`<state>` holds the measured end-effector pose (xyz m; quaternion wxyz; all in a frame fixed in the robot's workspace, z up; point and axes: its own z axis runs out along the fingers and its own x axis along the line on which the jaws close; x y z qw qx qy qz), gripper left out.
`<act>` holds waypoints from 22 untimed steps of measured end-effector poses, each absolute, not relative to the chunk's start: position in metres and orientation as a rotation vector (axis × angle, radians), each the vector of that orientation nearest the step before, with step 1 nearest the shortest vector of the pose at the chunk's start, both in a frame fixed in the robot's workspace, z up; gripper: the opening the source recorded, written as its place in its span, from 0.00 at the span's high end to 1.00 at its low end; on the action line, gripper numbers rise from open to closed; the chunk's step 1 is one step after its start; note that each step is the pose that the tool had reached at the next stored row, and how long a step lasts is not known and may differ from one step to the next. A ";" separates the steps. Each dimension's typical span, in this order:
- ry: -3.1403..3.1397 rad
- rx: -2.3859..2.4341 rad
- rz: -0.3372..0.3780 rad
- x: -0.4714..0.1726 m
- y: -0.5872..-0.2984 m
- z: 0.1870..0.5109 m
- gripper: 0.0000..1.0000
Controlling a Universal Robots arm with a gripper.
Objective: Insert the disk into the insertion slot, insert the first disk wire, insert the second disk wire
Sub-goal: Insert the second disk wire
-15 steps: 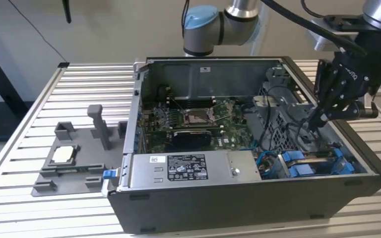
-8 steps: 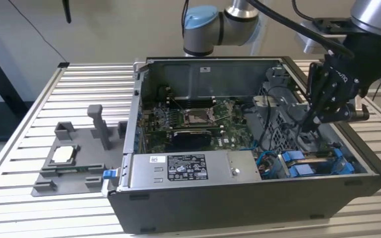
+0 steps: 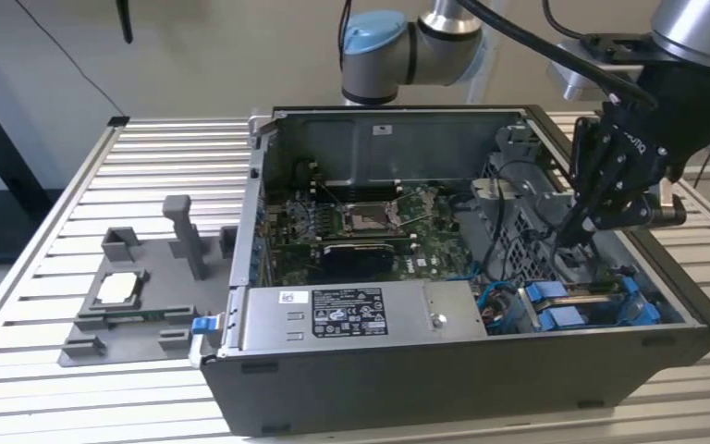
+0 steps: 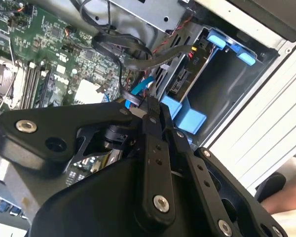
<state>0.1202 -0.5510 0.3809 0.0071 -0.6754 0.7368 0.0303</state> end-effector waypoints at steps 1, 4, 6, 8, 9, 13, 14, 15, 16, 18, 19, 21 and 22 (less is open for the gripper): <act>2.304 -2.112 0.095 0.120 -0.551 0.381 0.84; 2.304 -2.112 0.095 0.120 -0.551 0.381 0.84; 2.304 -2.112 0.095 0.120 -0.551 0.381 0.84; 2.304 -2.112 0.094 0.120 -0.551 0.381 0.84; 2.303 -2.112 0.093 0.120 -0.551 0.381 0.84; 2.292 -2.108 0.076 0.120 -0.552 0.377 0.84; 2.289 -2.109 0.073 0.120 -0.552 0.376 0.84; 2.285 -2.112 0.071 0.120 -0.552 0.375 0.84; 2.282 -2.116 0.066 0.120 -0.552 0.375 0.84; 2.283 -2.129 0.045 0.120 -0.552 0.375 0.84; 2.283 -2.134 0.035 0.120 -0.552 0.374 0.84; 2.279 -2.137 0.015 0.120 -0.552 0.373 0.84; 2.276 -2.135 0.008 0.120 -0.552 0.372 0.84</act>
